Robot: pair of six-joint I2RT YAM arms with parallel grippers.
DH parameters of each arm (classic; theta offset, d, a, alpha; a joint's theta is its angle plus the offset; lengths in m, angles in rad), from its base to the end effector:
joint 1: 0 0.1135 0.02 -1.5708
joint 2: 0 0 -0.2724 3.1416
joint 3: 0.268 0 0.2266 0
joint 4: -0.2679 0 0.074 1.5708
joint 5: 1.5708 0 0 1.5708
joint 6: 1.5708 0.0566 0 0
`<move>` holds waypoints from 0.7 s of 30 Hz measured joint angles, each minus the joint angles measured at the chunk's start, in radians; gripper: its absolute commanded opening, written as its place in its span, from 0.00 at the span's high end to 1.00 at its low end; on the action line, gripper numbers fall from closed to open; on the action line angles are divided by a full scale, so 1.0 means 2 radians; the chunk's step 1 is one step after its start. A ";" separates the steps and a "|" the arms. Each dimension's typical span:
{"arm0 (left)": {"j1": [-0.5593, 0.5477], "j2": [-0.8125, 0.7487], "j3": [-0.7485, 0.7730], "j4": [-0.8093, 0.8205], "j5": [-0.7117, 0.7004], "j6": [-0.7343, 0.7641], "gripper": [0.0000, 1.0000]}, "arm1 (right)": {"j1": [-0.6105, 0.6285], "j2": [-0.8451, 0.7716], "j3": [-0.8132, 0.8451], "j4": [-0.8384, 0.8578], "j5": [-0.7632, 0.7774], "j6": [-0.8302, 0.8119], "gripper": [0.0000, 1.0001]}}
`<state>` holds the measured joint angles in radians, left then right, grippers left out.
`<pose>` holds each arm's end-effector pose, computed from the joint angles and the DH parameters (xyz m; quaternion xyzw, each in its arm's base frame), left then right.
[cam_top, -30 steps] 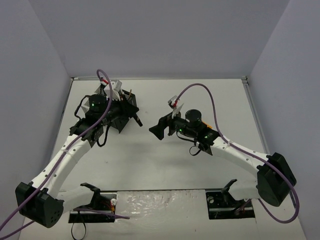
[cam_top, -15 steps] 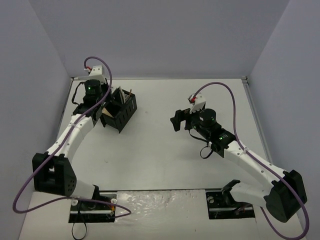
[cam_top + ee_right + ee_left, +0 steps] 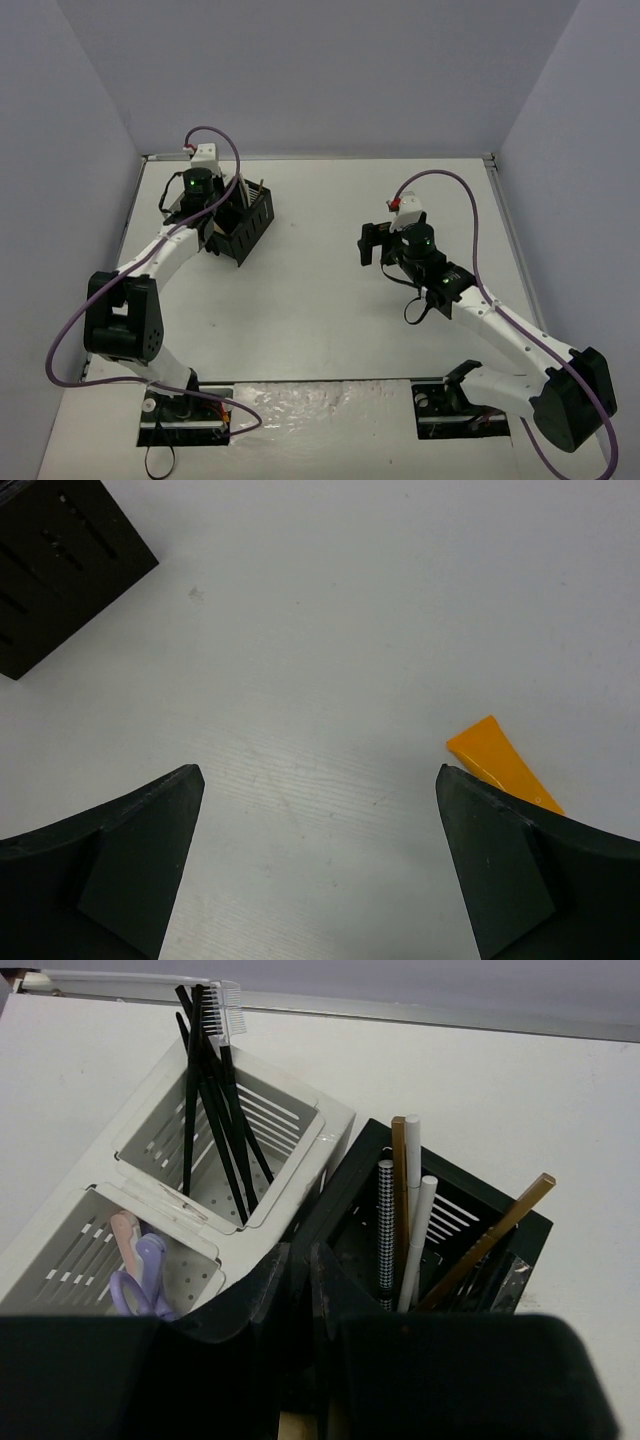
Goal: Organize the makeup
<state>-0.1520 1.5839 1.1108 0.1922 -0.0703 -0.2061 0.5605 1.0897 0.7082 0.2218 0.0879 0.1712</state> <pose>0.3671 -0.0522 0.3036 -0.0427 0.7977 -0.0794 0.5962 0.2125 0.1275 0.3086 -0.1191 0.7516 0.2005 0.6170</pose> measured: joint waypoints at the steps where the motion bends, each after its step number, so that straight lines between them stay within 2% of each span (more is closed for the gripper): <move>1: 0.000 0.001 -0.004 0.007 -0.003 0.002 0.94 | -0.002 0.000 0.000 -0.003 0.003 0.002 0.01; 3: 0.000 0.003 -0.014 0.019 -0.008 0.006 0.91 | -0.004 0.000 -0.001 -0.006 0.007 0.005 0.01; 7: 0.000 0.011 -0.027 0.032 -0.015 0.010 0.76 | -0.008 0.000 -0.002 -0.010 0.014 0.009 0.01; 16: 0.000 0.022 -0.029 0.041 -0.023 0.011 0.57 | -0.027 0.011 -0.003 -0.029 0.037 0.026 0.01; 21: 0.000 0.018 -0.029 0.036 -0.029 0.011 0.34 | -0.063 0.038 -0.001 -0.049 0.038 0.039 0.01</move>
<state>-0.1520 1.6208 1.0527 0.2642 -0.1277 -0.1841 0.4337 1.1661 0.7060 0.1233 0.1644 0.2483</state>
